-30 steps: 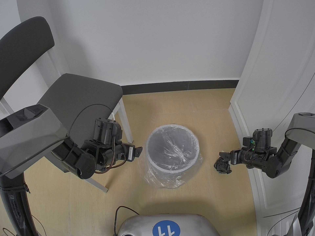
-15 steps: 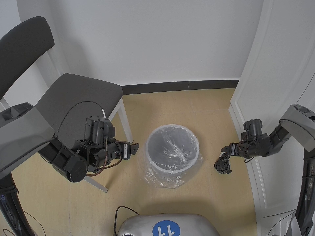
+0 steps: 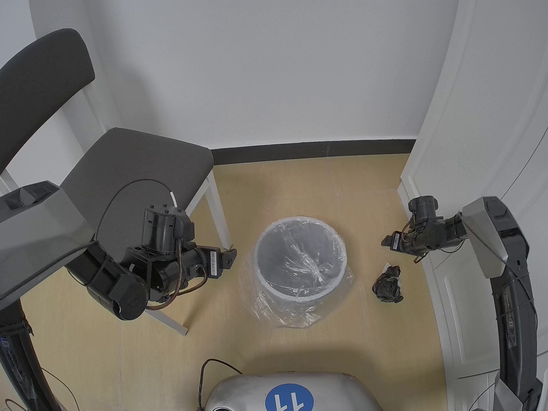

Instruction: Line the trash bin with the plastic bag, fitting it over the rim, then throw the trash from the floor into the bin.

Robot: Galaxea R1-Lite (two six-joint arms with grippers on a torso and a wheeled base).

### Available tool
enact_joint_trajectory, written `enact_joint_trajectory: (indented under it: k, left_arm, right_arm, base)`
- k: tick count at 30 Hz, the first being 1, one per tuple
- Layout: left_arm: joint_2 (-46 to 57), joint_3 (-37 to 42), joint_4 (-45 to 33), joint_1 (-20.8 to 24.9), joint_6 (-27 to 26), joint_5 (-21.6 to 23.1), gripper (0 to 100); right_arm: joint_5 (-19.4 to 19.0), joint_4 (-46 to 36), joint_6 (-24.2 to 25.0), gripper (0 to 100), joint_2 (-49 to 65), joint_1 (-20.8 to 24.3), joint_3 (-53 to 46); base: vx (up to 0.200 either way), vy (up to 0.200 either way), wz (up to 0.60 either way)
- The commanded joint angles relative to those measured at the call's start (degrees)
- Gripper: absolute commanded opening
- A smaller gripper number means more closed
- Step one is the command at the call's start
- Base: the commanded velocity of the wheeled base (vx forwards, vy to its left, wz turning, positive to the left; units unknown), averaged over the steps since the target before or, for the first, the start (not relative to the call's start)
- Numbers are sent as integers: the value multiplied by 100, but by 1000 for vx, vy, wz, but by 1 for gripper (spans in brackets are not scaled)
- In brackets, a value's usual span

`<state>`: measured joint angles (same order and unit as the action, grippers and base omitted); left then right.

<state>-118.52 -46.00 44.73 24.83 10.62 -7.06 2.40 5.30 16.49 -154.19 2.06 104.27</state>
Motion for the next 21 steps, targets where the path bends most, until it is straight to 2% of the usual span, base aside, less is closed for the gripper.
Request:
enact_joint_trajectory:
  k: [1, 9, 19, 20, 21]
  left_arm:
    - [-198, 12, 71, -40, 10, -15, 100]
    - [-172, 91, 256, -22, -69, -32, 100]
    - [-154, 91, 309, -22, -77, -32, 100]
    - [-154, 91, 309, -22, -77, -32, 100]
    - [-154, 91, 309, -22, -77, -32, 100]
  right_arm:
    - [103, -460, 29, 100, -1184, -65, 982]
    - [111, -882, 21, 100, -1184, 75, 946]
    - [94, -864, -6, 100, -1140, 110, 823]
    - [94, -855, 3, 0, -1140, 110, 823]
    - [85, -855, 12, 0, -1131, 110, 832]
  base:
    - [0, 0, 0]
    - [0, 0, 0]
    - [0, 0, 0]
    - [0, 0, 0]
    - [0, 0, 0]
